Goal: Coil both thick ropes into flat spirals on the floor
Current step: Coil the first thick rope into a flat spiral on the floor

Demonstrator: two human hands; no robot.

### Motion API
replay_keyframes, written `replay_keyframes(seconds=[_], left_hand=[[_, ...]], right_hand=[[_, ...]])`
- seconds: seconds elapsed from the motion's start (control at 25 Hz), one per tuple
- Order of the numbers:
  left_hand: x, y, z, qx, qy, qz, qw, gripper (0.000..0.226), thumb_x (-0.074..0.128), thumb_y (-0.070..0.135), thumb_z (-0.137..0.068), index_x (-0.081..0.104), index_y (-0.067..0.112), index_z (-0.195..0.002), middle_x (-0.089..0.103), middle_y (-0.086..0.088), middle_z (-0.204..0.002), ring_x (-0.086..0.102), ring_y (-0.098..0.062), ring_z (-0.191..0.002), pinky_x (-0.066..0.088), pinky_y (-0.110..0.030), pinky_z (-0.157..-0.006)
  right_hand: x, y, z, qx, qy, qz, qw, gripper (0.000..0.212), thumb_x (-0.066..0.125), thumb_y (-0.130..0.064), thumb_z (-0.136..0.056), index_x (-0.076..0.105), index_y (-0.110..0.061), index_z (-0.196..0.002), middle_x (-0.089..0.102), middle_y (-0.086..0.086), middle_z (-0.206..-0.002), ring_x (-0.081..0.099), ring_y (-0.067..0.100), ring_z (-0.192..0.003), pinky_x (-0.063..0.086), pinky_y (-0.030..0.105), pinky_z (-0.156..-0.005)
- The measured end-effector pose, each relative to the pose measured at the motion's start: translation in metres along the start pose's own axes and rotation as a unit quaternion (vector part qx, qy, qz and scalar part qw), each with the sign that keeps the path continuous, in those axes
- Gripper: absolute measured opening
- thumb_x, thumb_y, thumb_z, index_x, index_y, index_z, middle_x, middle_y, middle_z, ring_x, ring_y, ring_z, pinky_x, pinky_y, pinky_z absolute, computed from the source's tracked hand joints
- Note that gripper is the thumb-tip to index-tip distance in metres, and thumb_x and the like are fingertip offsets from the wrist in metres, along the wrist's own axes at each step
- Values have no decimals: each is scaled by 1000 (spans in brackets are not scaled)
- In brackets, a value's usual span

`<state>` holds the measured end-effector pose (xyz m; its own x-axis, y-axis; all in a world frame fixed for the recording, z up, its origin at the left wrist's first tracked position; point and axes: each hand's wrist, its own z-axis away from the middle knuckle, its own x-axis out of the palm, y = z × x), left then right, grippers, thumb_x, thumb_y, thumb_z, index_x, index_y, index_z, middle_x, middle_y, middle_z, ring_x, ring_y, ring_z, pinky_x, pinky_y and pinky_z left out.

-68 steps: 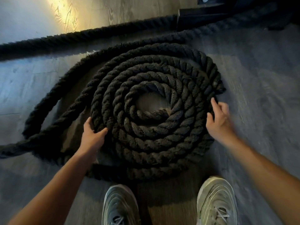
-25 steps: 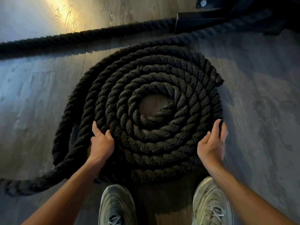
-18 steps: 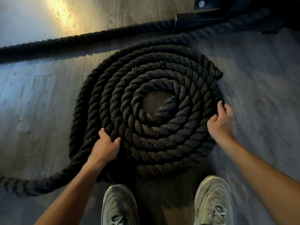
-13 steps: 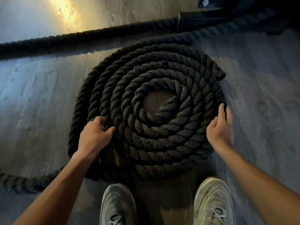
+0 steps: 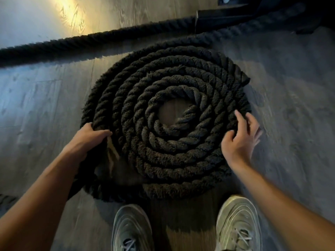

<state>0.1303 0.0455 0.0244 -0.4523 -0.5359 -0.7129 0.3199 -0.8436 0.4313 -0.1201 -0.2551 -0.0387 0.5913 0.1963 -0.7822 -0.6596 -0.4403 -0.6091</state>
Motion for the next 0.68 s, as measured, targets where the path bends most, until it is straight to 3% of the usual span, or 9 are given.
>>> replay_keyframes(seconds=[0.08, 0.16, 0.2, 0.28, 0.32, 0.4, 0.48, 0.6, 0.68], left_hand=[[-4, 8, 25, 35, 8, 73, 997, 29, 80, 23, -80, 66, 18, -105, 72, -13, -100, 64, -24, -76, 49, -31, -64], [-1, 16, 59, 110, -8, 61, 992, 32, 82, 21, -72, 63, 25, -98, 70, 1, -85, 63, -14, -74, 50, -30, -64], [1, 17, 76, 152, -33, 58, 986, 39, 84, 23, -65, 63, 29, -97, 69, 7, -80, 63, -8, -73, 51, -29, -65], [0, 13, 106, 221, -144, 61, 963, 52, 92, 24, -55, 63, 37, -96, 71, 9, -81, 62, 5, -72, 53, -20, -68], [-3, 9, 114, 226, -233, 46, 945, 59, 98, 25, -55, 64, 40, -102, 73, 11, -89, 65, 7, -80, 54, -16, -74], [-14, 4, 119, 205, -398, -74, 891, 60, 95, 56, -53, 69, 49, -107, 73, 20, -103, 68, 2, -98, 54, -20, -87], [-22, 7, 113, 170, -434, -158, 870, 63, 75, 91, -38, 71, 60, -93, 73, 26, -100, 68, 5, -96, 53, -21, -83], [-9, 29, 88, 110, -263, 40, 958, 74, 60, 100, -43, 70, 57, -102, 75, 4, -106, 69, -8, -78, 52, -29, -69], [9, 52, 69, 103, -201, 184, 957, 83, 65, 92, -57, 60, 47, -126, 71, -2, -121, 69, -13, -87, 54, -31, -74]], right_hand=[[2, -20, 7, -93, -16, -77, 993, 51, 57, -12, -84, 58, -22, -133, 51, 6, -133, 50, 28, -113, 42, 50, -97], [0, -59, 15, -70, -188, -215, 956, 38, 60, -26, -93, 59, -27, -131, 62, -3, -114, 63, 16, -100, 51, 46, -89], [-1, -83, 18, -16, -316, -267, 910, 40, 58, -37, -95, 55, -30, -134, 65, -5, -111, 67, 14, -95, 53, 45, -87], [9, -125, 15, 109, -472, -332, 810, 63, 56, -59, -90, 41, -32, -145, 64, -2, -121, 70, 16, -97, 55, 47, -90], [15, -140, 13, 167, -495, -365, 771, 77, 59, -68, -82, 37, -32, -147, 61, 1, -129, 69, 20, -102, 56, 48, -90], [30, -155, 4, 260, -469, -426, 729, 94, 71, -71, -69, 37, -31, -147, 55, 3, -140, 67, 28, -110, 56, 54, -89], [40, -150, 7, 273, -449, -411, 745, 95, 76, -65, -65, 36, -35, -147, 52, -1, -144, 62, 30, -118, 52, 55, -96], [37, -143, 39, 217, -448, -393, 773, 87, 79, -68, -58, 47, -45, -135, 62, -4, -133, 62, 28, -118, 50, 52, -99], [21, -144, 63, 168, -466, -361, 790, 79, 79, -63, -61, 47, -42, -130, 66, -6, -124, 65, 20, -113, 51, 45, -98]])
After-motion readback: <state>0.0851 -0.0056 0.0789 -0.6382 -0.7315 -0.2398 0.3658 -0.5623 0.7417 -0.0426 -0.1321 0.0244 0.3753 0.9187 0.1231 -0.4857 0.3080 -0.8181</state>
